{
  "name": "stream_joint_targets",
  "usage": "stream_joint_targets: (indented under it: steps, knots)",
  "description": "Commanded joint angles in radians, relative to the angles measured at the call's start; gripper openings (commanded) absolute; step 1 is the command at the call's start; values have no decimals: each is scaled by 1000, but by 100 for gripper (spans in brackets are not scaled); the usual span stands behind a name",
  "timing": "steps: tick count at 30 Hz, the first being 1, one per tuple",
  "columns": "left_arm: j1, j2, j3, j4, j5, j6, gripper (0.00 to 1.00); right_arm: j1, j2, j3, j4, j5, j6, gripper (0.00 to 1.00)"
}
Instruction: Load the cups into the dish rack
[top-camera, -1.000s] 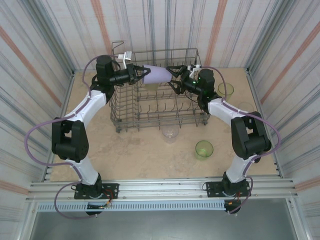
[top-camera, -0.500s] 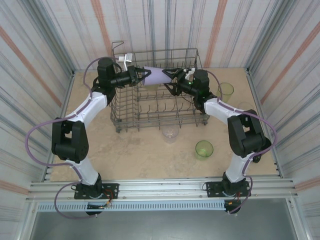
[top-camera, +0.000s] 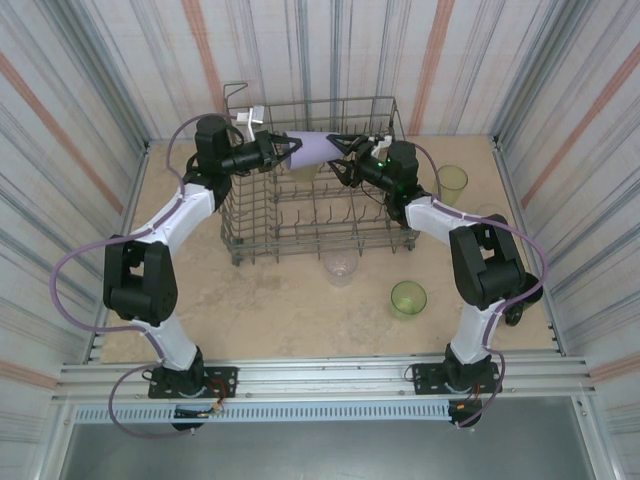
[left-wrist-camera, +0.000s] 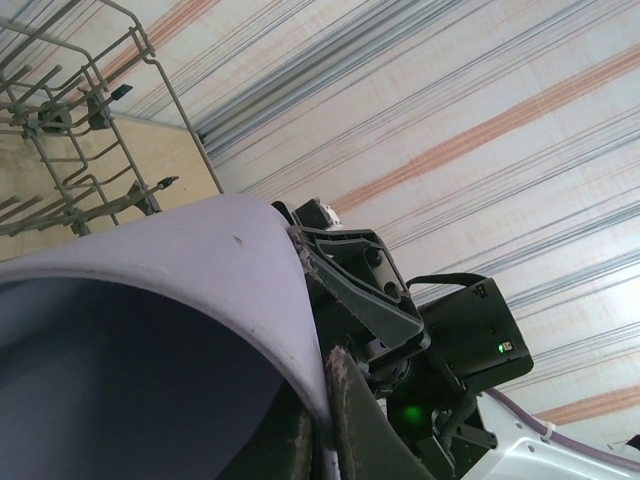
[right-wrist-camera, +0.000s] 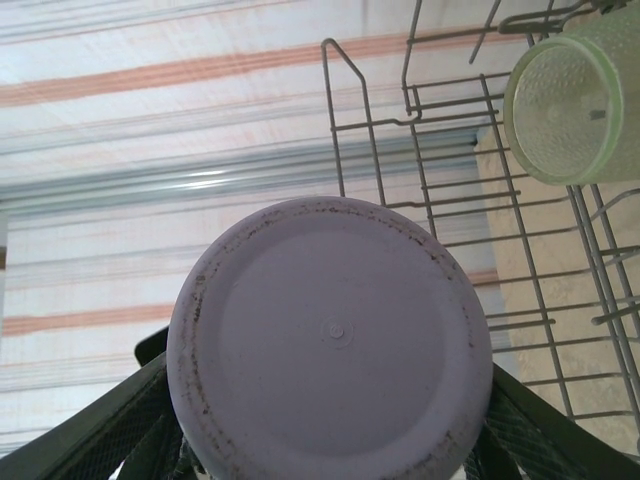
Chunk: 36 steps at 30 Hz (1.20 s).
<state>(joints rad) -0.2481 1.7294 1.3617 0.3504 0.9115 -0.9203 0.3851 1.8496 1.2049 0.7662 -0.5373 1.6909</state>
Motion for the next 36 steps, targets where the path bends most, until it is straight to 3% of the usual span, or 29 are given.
stream_joint_targets:
  steps: [1,4,11,14,18,21,24,25,29,32,36]
  knots:
    - [-26,-29,-11,13,37,24,0,8,13,3,64,24,19,56]
    - [-32,-32,-12,15,44,28,0,8,22,10,62,29,22,63]
    - [-42,-32,-15,19,49,33,0,9,43,46,53,71,42,68]
    - [-42,-30,-16,30,48,26,0,9,56,66,50,78,50,75]
    - [-42,-24,-10,31,48,21,0,10,66,70,52,93,58,75]
    - [-42,-21,-10,38,51,15,0,8,69,65,64,104,70,69]
    - [-41,-18,-9,22,47,21,0,9,68,52,87,112,80,54]
    - [-41,-18,-9,15,45,23,4,10,64,49,87,114,81,50]
    - [-33,-16,6,-17,44,33,52,-1,54,47,71,111,70,43]
    - [-15,-25,31,-63,44,51,73,-16,44,55,41,101,46,43]
    - [10,-56,91,-201,46,141,89,-38,16,66,-32,96,-23,43]
